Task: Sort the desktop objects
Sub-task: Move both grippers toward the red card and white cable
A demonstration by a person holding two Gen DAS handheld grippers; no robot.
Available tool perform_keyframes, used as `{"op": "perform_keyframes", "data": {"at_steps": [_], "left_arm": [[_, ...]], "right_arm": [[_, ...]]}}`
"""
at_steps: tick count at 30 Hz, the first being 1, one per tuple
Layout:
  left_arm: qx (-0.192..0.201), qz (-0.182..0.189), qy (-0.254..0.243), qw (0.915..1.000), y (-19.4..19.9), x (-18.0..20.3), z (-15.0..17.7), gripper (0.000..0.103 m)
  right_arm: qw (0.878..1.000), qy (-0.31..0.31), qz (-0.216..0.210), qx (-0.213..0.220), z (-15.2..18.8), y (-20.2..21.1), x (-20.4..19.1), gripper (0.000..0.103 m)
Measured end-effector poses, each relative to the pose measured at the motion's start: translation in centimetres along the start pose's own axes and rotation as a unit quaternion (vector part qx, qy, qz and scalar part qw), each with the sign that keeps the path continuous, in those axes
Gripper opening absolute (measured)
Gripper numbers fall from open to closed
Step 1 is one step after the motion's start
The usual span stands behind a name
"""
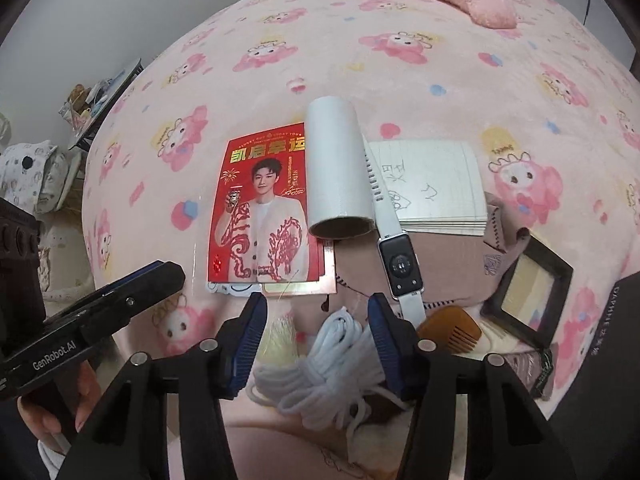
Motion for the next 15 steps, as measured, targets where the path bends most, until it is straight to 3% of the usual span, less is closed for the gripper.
{"op": "perform_keyframes", "data": {"at_steps": [1,4,9,15], "left_arm": [[0.002,0.006,0.002,1.0000,-0.2,0.0,-0.3,0.034],[0.016,0.018,-0.002,0.9997,-0.6,0.4,-1.6,0.032],[-0.005,-0.008,-0.003,1.0000,-3.3,-0.5,-2.5,0.032],[-0.010,0.014,-0.002,0.9998,-3.6,0.4,-2.2,0.032]], "right_arm": [[1.000,0.000,-0.006,-0.007,-0.3,-0.5,-0.2,0.039],[1.000,0.013,-0.005,-0.017,-1.0,-2.0,-0.6,0.032],[1.000,-0.004,-0.016,-0.022,-2.1,-3.6,-0.1,0.032],[0.998,-0.020,-0.033,-0.042,-2.1,-5.3,0.2,0.034]]}}
Point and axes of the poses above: each gripper's, at about its wrist camera, not at the fingertips, and y roughly against the way its jaws point, x to its right, z to its underside, the point moved 7 cm from there along -y, roughly the way its jaws point, and after that the axes turned 2 degrees about z, right-handed, at the moved point
